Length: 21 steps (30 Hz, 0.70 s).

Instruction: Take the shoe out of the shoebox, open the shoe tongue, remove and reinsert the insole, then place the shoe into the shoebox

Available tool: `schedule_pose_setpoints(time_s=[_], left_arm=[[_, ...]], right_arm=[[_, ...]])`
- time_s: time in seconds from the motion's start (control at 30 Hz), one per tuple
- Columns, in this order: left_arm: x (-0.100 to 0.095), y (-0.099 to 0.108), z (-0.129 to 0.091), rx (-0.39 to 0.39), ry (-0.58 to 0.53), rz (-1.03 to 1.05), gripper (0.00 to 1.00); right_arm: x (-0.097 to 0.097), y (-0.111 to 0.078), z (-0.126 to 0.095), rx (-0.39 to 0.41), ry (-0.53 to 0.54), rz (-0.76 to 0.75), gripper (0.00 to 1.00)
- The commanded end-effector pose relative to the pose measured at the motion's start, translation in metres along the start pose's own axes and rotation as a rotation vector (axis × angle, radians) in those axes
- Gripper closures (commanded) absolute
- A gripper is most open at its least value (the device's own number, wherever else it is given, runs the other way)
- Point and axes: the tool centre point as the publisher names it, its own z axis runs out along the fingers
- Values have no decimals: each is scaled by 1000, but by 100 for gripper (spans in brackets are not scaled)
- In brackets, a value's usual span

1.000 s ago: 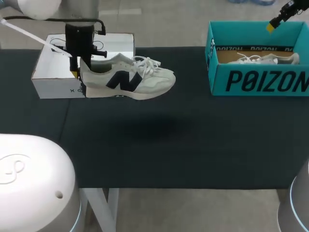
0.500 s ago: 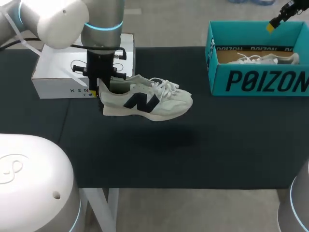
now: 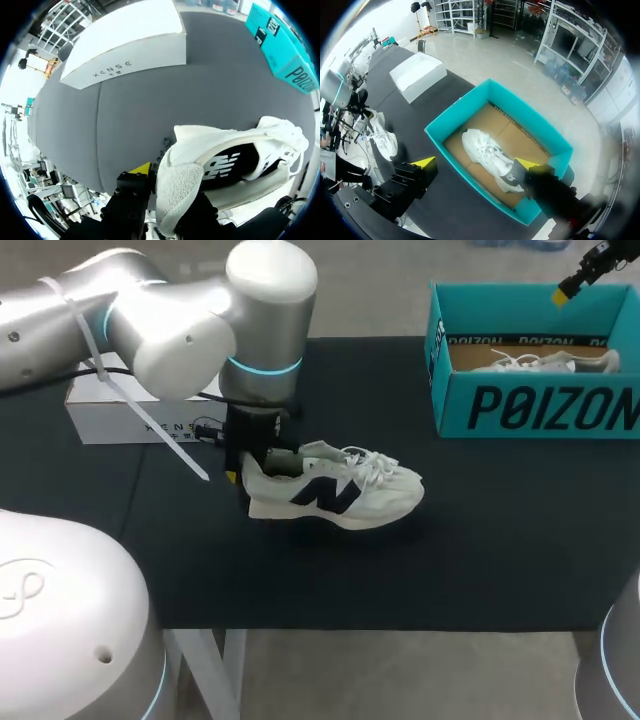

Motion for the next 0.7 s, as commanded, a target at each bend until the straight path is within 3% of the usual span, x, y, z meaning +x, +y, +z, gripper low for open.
schedule_pose_setpoints(time_s=[0.03, 0.37, 0.53, 0.7], left_arm=[[25, -7, 14, -29, 6, -6, 100], [63, -24, 24, -6, 24, 0, 100], [71, -34, 26, 14, 30, -9, 100], [70, -48, 34, -18, 37, -18, 100]], right_arm=[[0, 0, 0, 1, 0, 0, 0], [0, 0, 0, 1, 0, 0, 0], [0, 0, 0, 1, 0, 0, 0], [0, 0, 0, 1, 0, 0, 0]])
